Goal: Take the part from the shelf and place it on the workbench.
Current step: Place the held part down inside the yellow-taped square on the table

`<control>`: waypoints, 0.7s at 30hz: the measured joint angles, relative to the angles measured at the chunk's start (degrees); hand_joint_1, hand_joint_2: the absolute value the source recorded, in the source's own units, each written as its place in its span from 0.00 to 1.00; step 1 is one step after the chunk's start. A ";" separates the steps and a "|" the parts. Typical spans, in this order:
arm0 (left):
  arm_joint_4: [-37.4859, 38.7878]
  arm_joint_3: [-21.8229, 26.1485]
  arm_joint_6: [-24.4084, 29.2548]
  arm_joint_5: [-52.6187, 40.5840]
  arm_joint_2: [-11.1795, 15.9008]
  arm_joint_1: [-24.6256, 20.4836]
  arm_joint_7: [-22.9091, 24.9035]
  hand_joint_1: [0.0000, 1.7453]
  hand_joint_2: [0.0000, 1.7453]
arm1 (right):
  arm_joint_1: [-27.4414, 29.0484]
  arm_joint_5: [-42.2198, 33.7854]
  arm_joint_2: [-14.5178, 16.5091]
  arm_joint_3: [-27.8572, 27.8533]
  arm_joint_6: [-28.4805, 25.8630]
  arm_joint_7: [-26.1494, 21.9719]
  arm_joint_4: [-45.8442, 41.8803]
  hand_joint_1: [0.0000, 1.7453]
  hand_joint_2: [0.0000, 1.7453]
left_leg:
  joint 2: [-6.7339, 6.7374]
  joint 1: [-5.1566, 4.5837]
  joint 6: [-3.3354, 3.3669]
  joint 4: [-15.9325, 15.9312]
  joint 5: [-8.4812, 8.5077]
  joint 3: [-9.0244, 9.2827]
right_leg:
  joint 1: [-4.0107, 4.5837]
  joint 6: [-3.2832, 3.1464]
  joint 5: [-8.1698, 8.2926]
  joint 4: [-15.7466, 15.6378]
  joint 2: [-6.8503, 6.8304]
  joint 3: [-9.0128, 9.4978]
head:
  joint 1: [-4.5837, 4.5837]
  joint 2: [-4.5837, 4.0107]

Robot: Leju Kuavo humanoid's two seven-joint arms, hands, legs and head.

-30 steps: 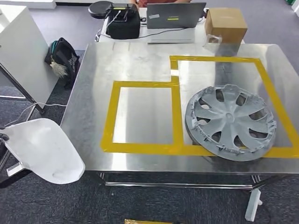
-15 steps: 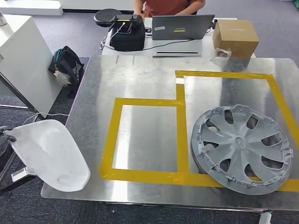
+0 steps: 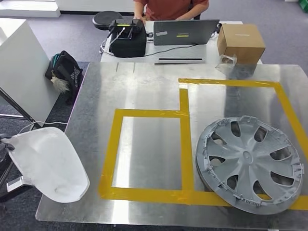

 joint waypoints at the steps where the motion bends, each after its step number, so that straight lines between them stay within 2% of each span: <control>1: -0.18 -0.19 -0.43 0.15 0.16 0.29 -0.38 1.00 1.00 | -0.01 0.08 0.01 0.02 0.03 0.03 -0.02 0.00 0.00 | -0.07 0.07 0.04 0.04 0.36 -0.01 | 0.11 -0.46 -0.12 -0.09 -0.09 -0.04 | 0.11 0.00; 3: -0.55 -0.58 -0.82 0.33 0.42 0.50 -0.70 1.00 1.00 | -0.10 0.14 0.01 0.04 0.05 0.07 -0.02 0.00 0.00 | -0.24 0.07 0.08 0.04 0.34 0.04 | 0.21 -1.30 -0.07 -0.31 -0.23 0.31 | 0.27 0.00; 4: -0.68 -0.77 -0.99 0.33 0.50 0.55 -0.75 1.00 1.00 | -0.19 0.16 0.01 0.05 0.05 0.07 -0.02 0.00 0.00 | -0.31 0.03 0.17 0.04 0.29 0.06 | 0.20 -1.28 0.00 -0.50 -0.26 0.51 | 0.27 0.00; 7: -1.17 -1.53 -2.35 -0.31 0.86 0.58 -1.15 1.00 1.00 | -0.40 0.27 0.01 0.25 0.08 0.07 -0.02 0.00 0.00 | -0.36 -0.03 0.44 0.05 0.13 0.11 | 0.16 -0.79 0.15 -1.03 -0.29 0.95 | 0.25 0.00; 10: -1.91 -3.76 -4.19 -2.45 1.15 0.19 -0.98 1.00 1.00 | -0.62 0.52 0.03 0.48 0.13 0.07 -0.02 0.00 0.00 | -0.35 -0.07 0.74 0.07 0.00 0.18 | 0.02 0.53 0.12 -1.44 -0.29 0.96 | 0.25 0.00; 12: -2.28 -6.19 -5.11 -4.09 1.37 -0.33 -0.26 1.00 1.00 | -0.76 0.77 0.09 0.58 0.22 0.07 -0.02 0.00 0.00 | -0.35 -0.09 0.90 0.07 -0.06 0.26 | -0.04 1.05 0.07 -1.56 -0.28 0.97 | 0.24 0.00; 21: -2.68 -16.71 -8.45 -8.74 1.99 -5.22 1.20 1.00 1.00 | -0.94 1.83 0.29 1.19 0.78 0.07 -0.04 0.00 0.00 | -0.34 -0.01 0.99 0.05 0.03 0.47 | 0.06 1.19 0.09 -1.47 -0.29 1.04 | 0.21 0.00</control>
